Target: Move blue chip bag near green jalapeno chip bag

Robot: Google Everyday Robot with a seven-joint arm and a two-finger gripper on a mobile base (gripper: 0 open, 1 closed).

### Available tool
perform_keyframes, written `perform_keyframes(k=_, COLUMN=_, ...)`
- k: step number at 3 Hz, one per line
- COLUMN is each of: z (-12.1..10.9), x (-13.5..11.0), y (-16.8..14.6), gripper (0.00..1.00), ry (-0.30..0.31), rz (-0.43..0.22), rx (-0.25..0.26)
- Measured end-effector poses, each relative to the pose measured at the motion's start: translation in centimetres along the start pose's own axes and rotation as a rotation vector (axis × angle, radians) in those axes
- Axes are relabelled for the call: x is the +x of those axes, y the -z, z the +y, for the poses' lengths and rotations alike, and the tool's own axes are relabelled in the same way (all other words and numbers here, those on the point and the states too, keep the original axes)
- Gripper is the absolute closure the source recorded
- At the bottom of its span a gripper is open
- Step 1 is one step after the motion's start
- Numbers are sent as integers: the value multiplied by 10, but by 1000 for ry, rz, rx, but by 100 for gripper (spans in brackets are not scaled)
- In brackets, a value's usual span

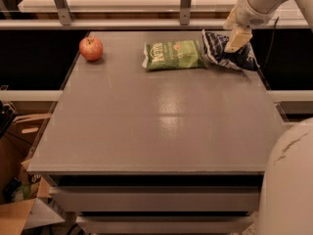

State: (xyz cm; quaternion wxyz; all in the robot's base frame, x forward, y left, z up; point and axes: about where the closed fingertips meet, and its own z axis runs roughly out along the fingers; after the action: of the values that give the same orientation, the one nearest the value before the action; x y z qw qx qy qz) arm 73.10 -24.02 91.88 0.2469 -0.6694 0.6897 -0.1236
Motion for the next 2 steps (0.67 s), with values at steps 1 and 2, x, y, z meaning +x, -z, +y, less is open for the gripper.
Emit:
perform_keyframes(k=1, z=-2, x=-1, y=-2, gripper=0, ry=0, rz=-9, rx=0)
perform_keyframes(k=2, z=-2, x=-2, y=-1, gripper=0, ry=5, rz=-33, rx=2)
